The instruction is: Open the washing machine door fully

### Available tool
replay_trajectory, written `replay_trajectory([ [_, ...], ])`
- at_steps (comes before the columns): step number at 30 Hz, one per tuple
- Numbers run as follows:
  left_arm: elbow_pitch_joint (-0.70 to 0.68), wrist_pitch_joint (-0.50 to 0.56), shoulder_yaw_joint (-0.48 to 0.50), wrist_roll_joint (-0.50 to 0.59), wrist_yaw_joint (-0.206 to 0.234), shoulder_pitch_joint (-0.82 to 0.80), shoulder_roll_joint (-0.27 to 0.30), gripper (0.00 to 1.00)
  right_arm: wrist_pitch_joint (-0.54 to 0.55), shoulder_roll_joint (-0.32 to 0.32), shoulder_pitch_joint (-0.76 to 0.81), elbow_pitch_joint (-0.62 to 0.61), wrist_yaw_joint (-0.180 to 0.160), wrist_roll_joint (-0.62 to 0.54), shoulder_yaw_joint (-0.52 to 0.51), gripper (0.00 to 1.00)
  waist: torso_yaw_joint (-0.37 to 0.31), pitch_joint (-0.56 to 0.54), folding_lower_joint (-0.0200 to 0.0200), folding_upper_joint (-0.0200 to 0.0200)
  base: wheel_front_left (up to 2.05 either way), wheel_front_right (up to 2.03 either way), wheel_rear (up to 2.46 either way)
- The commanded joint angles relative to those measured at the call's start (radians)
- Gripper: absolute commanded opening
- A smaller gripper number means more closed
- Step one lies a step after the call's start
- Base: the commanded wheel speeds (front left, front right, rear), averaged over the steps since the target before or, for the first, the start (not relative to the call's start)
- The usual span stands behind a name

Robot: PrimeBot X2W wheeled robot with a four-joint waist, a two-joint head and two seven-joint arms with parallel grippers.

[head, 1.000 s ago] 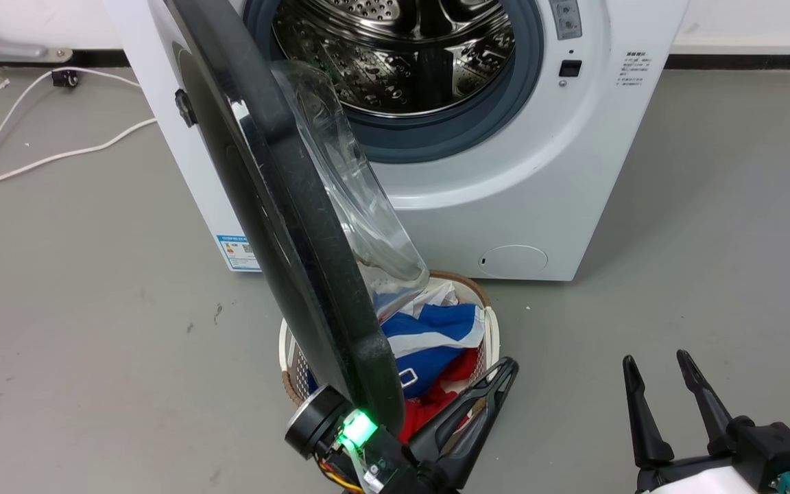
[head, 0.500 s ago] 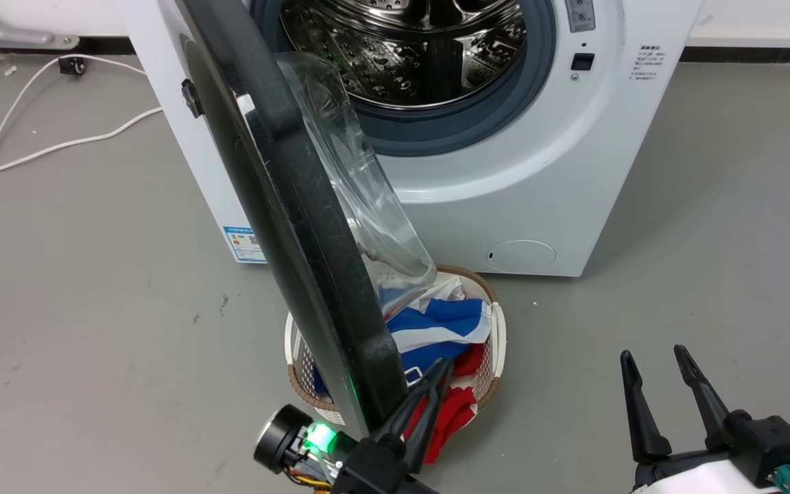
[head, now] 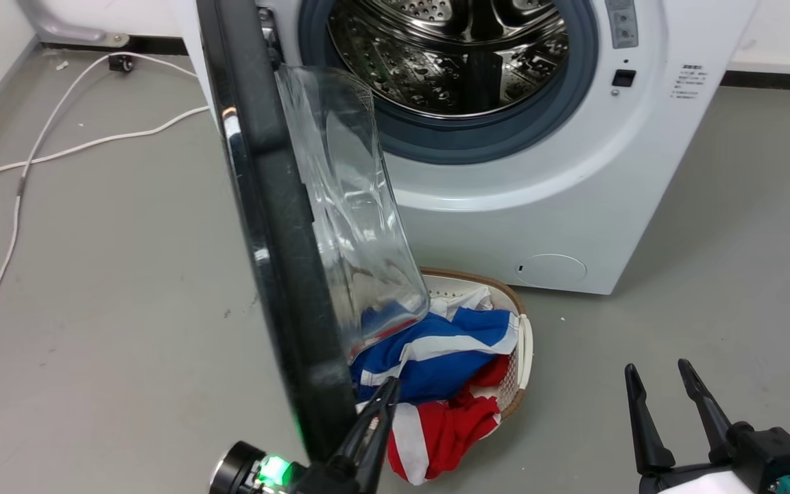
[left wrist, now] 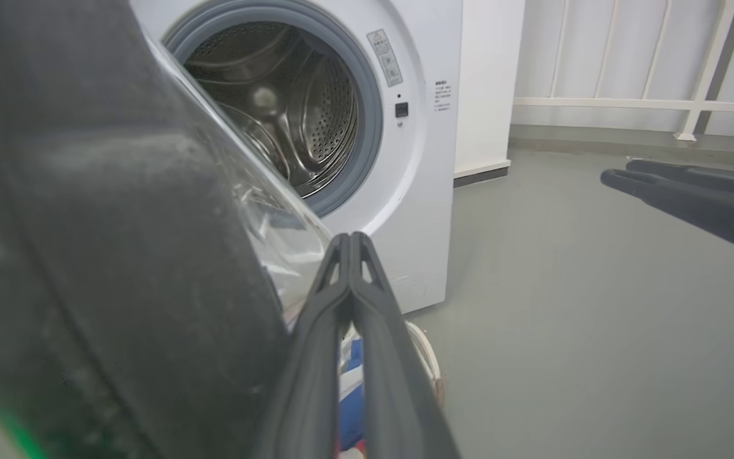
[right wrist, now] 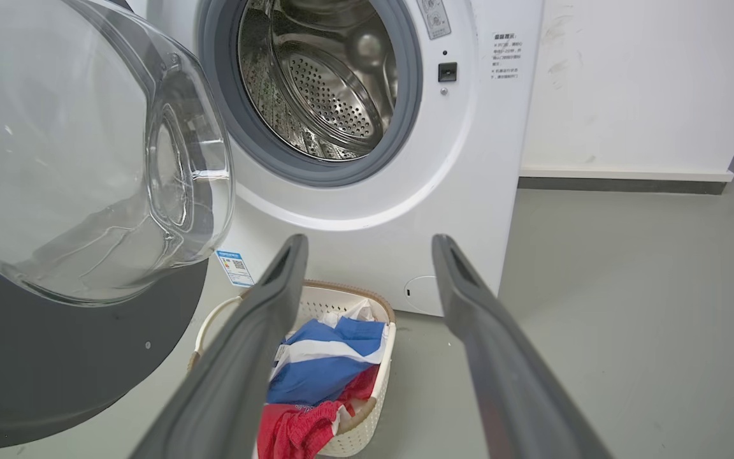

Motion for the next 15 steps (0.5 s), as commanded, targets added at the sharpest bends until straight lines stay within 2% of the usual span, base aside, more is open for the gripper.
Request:
replay_trajectory([
  [1,0.004,0.005,0.03,-0.009,0.02,0.013,0.019,0.0,-0.002,0.002,0.01,0.001,0.0,-0.004,-0.004,1.0,0.014,-0.004,0.0,0.0,0.0,0.0,0.0],
  [15,-0.043,0.004,0.132,-0.022,0.073,0.108,0.067,0.0,-0.002,0.002,0.037,0.006,0.0,-0.003,-0.016,1.0,0.079,-0.012,0.0,0.0,0.0,0.0,0.0],
])
